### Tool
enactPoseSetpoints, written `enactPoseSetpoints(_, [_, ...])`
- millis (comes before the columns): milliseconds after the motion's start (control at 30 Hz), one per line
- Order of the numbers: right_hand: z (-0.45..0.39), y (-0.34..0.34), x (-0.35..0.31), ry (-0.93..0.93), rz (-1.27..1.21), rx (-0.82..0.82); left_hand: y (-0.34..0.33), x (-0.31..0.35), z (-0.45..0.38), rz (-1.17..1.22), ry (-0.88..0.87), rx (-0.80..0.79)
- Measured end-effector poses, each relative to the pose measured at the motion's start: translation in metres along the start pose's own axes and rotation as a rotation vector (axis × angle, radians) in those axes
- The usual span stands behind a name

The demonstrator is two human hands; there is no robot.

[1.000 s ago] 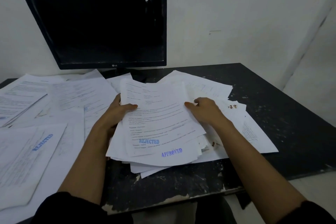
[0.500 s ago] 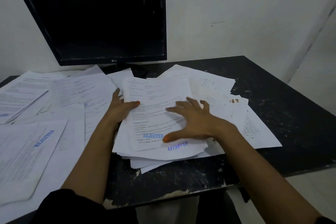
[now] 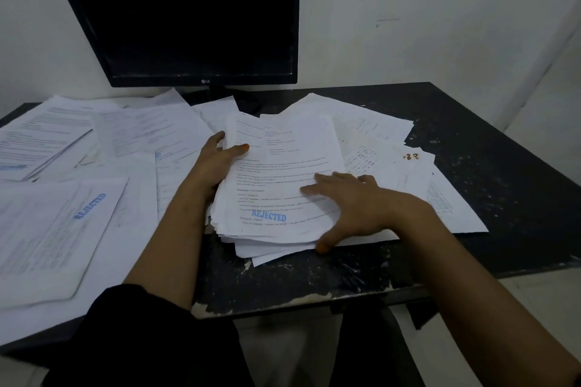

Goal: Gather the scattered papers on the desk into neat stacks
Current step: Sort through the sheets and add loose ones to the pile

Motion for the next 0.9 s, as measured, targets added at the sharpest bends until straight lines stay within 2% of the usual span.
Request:
enactPoseSetpoints(133, [0.003, 0.017, 0.009, 0.014, -0.128, 0.035, -0.001, -0.002, 0.002, 0.031, 0.022, -0.004])
enactPoseSetpoints(267, [0.002, 0.006, 0.009, -0.061, -0.142, 0.008, 0.001, -0.005, 0.004, 0.058, 0.076, -0.006])
enactPoseSetpoints(400, [0.004, 0.001, 0.0, -0.023, -0.166, 0.042, -0.003, -0.005, 0.005, 0.085, 0.088, -0.084])
enactPoseSetpoints(600, [-0.014, 0.014, 0.027, -0.243, -0.442, 0.242, -0.003, -0.009, 0.004, 0.159, 0.155, -0.153])
enactPoseSetpoints(800, [-0.03, 0.011, 0.04, -0.25, -0.452, 0.218, -0.013, -0.002, 0.0, 0.163, 0.106, -0.28])
enactPoseSetpoints(900, [-0.033, 0.017, 0.053, -0.253, -0.622, 0.289, -0.01, 0.009, -0.003, 0.069, 0.011, -0.213])
Point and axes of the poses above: each hand's wrist, its own z-axis away from the middle knuckle, its own y-axis out of the back of the hand, x = y × z, the point moved 8 cm from there along -z, towards the middle knuckle, and after that the axes turned 7 degrees about -y, right-handed, at the moved point
